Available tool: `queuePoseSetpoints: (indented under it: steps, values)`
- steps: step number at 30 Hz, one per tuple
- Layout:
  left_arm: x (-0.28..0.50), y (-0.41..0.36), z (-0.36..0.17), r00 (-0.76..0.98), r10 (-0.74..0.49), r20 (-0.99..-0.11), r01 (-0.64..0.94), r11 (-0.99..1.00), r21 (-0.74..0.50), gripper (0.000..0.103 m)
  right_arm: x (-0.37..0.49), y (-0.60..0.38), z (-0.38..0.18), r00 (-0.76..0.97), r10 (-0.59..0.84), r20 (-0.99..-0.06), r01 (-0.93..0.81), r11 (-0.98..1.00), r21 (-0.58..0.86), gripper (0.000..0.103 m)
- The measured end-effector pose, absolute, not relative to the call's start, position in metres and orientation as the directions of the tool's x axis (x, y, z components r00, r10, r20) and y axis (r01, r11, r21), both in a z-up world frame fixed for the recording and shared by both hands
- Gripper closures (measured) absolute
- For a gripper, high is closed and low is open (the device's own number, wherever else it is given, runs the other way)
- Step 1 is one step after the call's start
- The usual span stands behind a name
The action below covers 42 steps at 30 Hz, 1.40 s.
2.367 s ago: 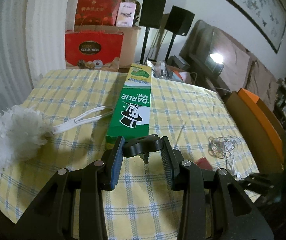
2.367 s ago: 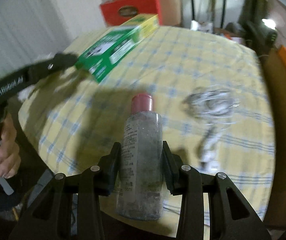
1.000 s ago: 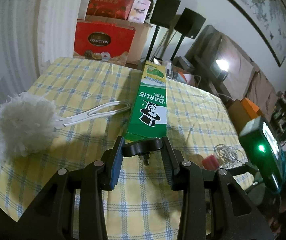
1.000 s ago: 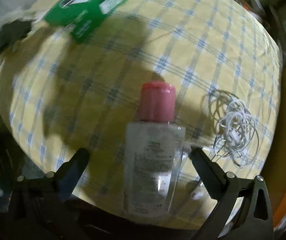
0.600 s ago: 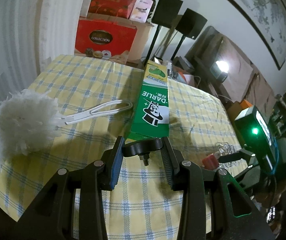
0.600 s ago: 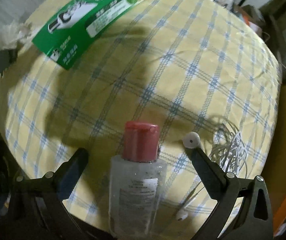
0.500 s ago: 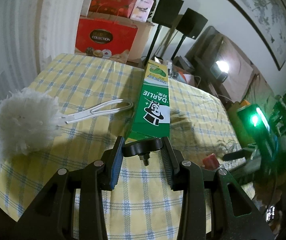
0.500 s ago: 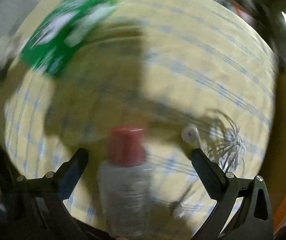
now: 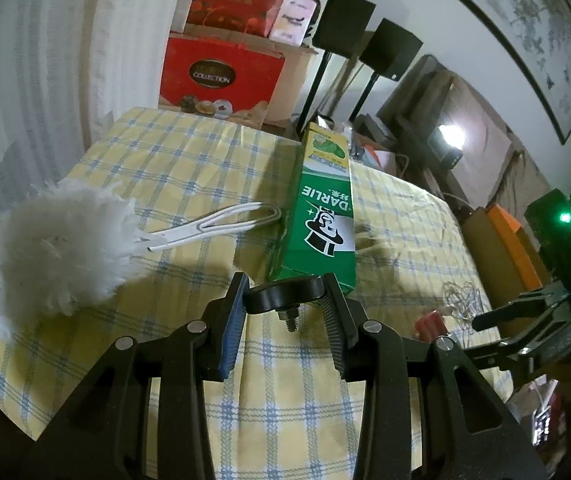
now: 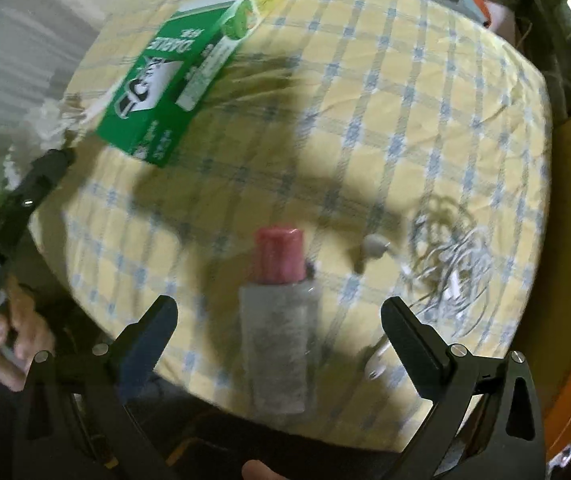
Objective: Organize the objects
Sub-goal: 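Lift the clear red-capped bottle higher with the right gripper, then carry the held bottle with the right gripper toward the orange box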
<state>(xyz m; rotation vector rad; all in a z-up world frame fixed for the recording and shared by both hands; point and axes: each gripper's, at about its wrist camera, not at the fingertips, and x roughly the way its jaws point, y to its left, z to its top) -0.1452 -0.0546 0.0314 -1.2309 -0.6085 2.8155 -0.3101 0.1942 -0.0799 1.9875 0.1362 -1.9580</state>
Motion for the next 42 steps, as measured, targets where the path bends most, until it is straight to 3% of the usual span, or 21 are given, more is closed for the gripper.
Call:
queuePoseSetpoints:
  steps: [3,5,12,17,19,23,29,32,37,42]
  values:
    - [-0.145,-0.053,0.031,-0.690,0.163,-0.705,0.141,-0.926,-0.351,0.069,-0.303,0.171,-0.074,0.028,-0.086,-0.996,0.363,-0.927,0.090,0.003]
    - [-0.145,-0.054,0.030,-0.688,0.165,-0.707,0.143,-0.924,-0.354,0.069,-0.304,0.169,-0.081,0.054,-0.083,-0.995,0.368,-0.925,0.097,0.011]
    - [-0.144,-0.055,0.030,-0.689,0.163,-0.706,0.145,-0.923,-0.355,0.069,-0.309,0.158,-0.098,0.062,-0.054,-0.997,0.408,-0.910,0.075,0.021]
    - [-0.143,-0.056,0.028,-0.683,0.160,-0.712,0.150,-0.924,-0.352,0.069,-0.309,0.147,-0.094,-0.005,0.011,-1.000,0.481,-0.877,-0.012,0.050]
    - [-0.141,-0.056,0.029,-0.684,0.159,-0.712,0.150,-0.924,-0.351,0.069,-0.309,0.146,-0.092,-0.006,0.006,-1.000,0.482,-0.876,-0.009,0.054]
    - [-0.138,-0.054,0.034,-0.690,0.155,-0.707,0.146,-0.927,-0.345,0.069,-0.310,0.146,-0.088,-0.033,-0.018,-0.999,0.476,-0.880,0.000,0.055]
    - [-0.124,-0.054,0.050,-0.709,0.129,-0.694,0.149,-0.934,-0.326,0.069,-0.297,0.144,-0.053,-0.223,-0.118,-0.968,0.472,-0.881,-0.001,0.055]
    - [-0.115,-0.053,0.063,-0.724,0.117,-0.680,0.146,-0.937,-0.316,0.069,-0.295,0.150,-0.027,-0.350,-0.145,-0.925,0.453,-0.891,-0.032,0.055]
    - [-0.101,-0.042,0.085,-0.750,0.107,-0.652,0.121,-0.948,-0.294,0.069,-0.194,0.164,0.011,-0.564,-0.219,-0.796,0.414,-0.909,-0.043,0.056]
    - [-0.093,-0.028,0.104,-0.771,0.096,-0.629,0.094,-0.961,-0.262,0.069,-0.158,0.180,0.032,-0.664,-0.247,-0.705,0.356,-0.935,-0.007,0.056]
